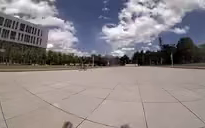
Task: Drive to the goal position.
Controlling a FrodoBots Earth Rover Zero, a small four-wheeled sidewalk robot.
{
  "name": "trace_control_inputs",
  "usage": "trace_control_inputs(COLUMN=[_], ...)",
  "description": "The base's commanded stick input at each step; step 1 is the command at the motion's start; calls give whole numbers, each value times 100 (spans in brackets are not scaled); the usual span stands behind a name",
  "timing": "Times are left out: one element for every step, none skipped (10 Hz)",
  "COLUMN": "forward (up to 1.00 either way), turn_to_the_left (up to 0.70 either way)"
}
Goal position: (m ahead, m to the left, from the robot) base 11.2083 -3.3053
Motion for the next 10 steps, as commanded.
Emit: trace_control_inputs(forward=[7, 6, 6, 6, 6, 6, 6, 6, 6, 6], turn_to_the_left=[0, 0, 0, 0, 0, 0, 0, 0, 0, 0])
